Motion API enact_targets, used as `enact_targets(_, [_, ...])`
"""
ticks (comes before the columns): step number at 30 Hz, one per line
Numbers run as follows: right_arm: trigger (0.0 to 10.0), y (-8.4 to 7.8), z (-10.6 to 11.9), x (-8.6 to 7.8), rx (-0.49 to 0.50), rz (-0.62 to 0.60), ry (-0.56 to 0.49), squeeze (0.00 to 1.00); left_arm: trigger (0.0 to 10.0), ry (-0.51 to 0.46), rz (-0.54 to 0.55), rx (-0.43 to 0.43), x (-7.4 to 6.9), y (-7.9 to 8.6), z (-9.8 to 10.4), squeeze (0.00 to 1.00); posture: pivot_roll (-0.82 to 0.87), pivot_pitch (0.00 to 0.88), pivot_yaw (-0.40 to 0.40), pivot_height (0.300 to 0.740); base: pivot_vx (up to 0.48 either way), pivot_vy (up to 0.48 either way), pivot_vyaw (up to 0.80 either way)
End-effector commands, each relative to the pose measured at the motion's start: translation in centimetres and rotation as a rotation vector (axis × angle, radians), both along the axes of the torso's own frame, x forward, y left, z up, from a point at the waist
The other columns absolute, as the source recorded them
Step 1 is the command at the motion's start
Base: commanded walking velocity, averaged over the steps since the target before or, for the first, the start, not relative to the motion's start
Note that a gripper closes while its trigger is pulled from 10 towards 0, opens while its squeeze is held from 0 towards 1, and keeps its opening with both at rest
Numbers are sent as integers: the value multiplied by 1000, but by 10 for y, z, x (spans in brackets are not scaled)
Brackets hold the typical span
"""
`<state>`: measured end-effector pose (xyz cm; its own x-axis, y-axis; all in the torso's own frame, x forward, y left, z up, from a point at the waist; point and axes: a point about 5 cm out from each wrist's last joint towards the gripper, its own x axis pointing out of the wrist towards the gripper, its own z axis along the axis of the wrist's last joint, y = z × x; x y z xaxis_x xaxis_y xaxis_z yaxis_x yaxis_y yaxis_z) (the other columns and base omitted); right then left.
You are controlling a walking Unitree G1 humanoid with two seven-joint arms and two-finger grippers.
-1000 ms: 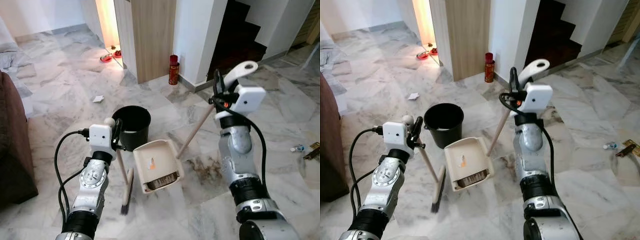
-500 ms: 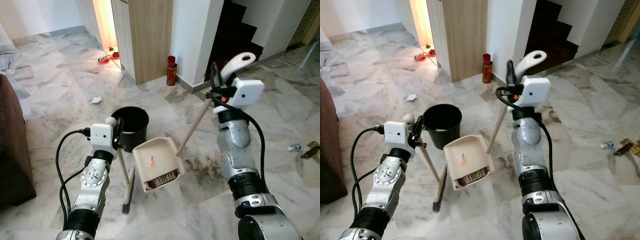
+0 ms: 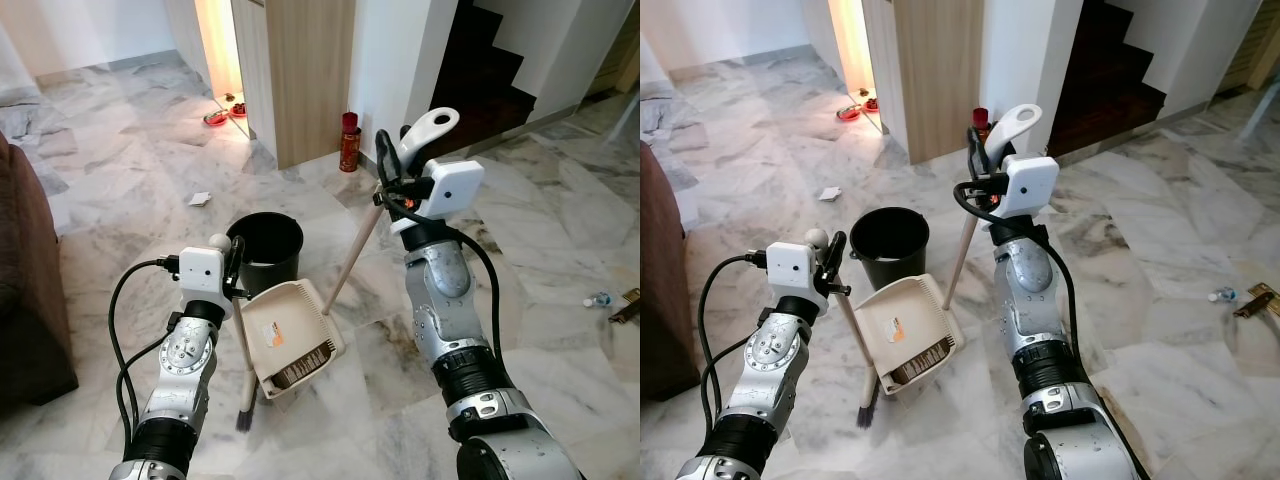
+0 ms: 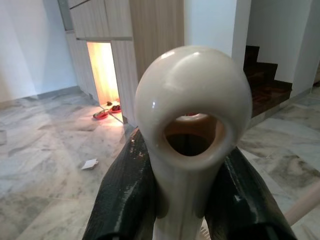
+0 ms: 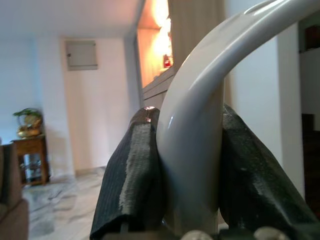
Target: Sweep floor
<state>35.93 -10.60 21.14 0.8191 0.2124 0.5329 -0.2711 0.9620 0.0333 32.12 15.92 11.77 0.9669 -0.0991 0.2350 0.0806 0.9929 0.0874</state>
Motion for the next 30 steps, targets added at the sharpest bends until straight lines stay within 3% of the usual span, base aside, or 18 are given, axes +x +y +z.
enact_targets(1, [10000,-14,35,2,85,-74,-119,0,10000,-61,-10,10,1,-1,10,0,19,0,3,740,0,0,0])
enact_targets(10, [10000,-32,39,8,324,-187,-51,0,10000,-58,-13,9,0,-3,9,0,25,0,2,740,0,0,0])
enact_targets(23, [10000,-28,37,6,279,-176,-59,0,10000,-59,-1,-2,-2,1,8,0,27,0,3,740,0,50,0])
enact_targets(30, [10000,-26,36,5,275,-164,-59,0,10000,-63,-10,17,-3,-2,8,0,30,0,3,740,0,95,677])
